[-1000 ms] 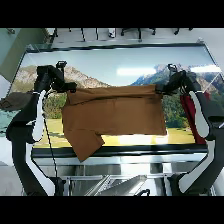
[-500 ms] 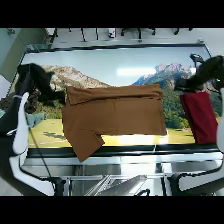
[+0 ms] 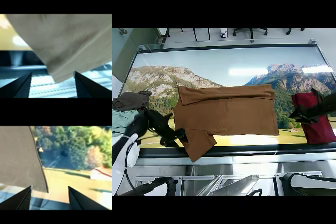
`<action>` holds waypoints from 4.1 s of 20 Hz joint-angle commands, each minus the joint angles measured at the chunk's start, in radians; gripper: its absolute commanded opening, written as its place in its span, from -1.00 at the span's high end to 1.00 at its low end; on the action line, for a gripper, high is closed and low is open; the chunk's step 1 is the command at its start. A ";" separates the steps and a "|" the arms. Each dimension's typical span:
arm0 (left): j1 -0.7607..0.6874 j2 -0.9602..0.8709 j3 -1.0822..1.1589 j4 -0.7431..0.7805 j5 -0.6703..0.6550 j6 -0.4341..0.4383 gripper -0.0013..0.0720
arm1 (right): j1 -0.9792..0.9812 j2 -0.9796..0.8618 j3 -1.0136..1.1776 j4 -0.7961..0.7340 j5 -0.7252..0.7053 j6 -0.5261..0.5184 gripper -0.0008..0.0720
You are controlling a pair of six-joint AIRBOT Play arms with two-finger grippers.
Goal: Fold the shirts.
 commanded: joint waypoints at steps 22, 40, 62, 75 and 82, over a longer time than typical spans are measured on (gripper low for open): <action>-0.003 0.032 -0.057 -0.041 -0.086 0.048 0.91 | 0.155 -0.179 -0.066 0.119 -0.032 -0.104 0.92; -0.030 0.042 0.364 0.035 -0.019 0.031 0.91 | 0.164 0.082 -0.013 0.143 0.225 0.069 0.92; -0.080 -0.676 1.154 0.016 -0.036 -0.005 -0.84 | 0.242 -0.304 0.368 0.070 0.395 0.010 -0.46; -0.090 -0.595 1.253 -0.100 0.027 -0.036 0.91 | 0.229 -0.495 0.471 0.132 0.205 0.033 -0.20; -0.279 -0.623 1.252 -0.111 -0.058 0.002 0.92 | 0.261 -0.481 0.482 0.166 0.165 -0.014 0.92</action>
